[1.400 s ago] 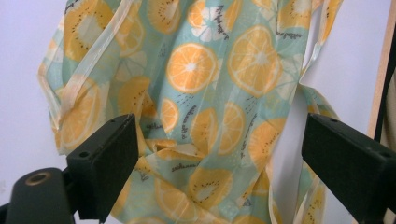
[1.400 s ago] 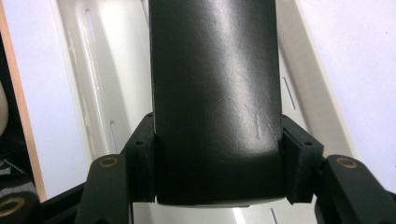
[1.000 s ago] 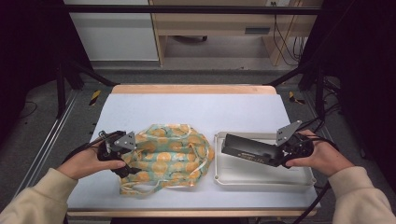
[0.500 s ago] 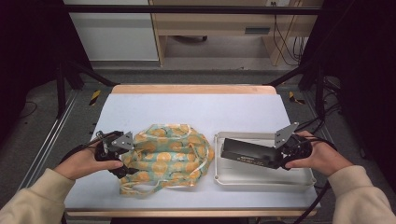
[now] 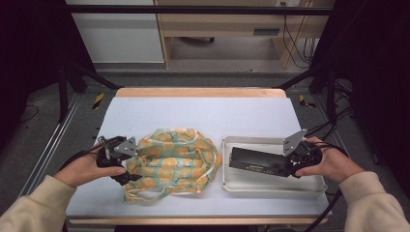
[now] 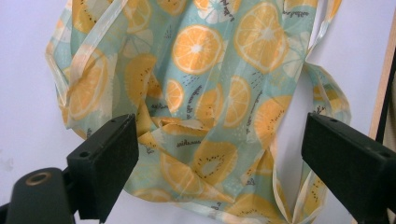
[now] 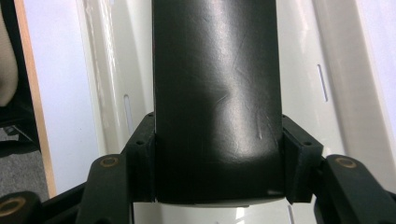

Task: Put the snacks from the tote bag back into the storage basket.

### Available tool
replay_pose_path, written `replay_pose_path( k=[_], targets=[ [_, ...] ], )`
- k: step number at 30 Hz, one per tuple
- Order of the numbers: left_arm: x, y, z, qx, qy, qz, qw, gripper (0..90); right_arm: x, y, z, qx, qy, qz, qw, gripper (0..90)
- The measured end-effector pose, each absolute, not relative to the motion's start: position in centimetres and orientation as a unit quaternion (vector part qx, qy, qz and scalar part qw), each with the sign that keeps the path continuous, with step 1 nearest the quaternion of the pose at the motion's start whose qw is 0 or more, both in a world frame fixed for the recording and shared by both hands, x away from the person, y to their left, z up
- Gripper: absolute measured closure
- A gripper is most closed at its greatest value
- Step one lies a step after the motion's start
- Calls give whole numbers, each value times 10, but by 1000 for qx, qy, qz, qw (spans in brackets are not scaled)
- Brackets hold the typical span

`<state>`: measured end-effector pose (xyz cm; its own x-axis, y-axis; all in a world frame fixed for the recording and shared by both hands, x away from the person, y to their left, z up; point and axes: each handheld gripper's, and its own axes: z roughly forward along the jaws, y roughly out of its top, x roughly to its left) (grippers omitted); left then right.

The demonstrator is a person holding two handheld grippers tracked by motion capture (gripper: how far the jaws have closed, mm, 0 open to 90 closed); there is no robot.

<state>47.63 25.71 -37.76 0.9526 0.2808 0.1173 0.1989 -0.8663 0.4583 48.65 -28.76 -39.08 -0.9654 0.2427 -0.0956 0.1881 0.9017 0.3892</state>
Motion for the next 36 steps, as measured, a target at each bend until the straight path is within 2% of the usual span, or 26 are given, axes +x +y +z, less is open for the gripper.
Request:
replay_pose_path(
  k=[36],
  targets=[
    [477, 252, -380, 964, 116, 83, 222, 110, 490, -274, -414, 65, 982, 170, 41, 430]
  ],
)
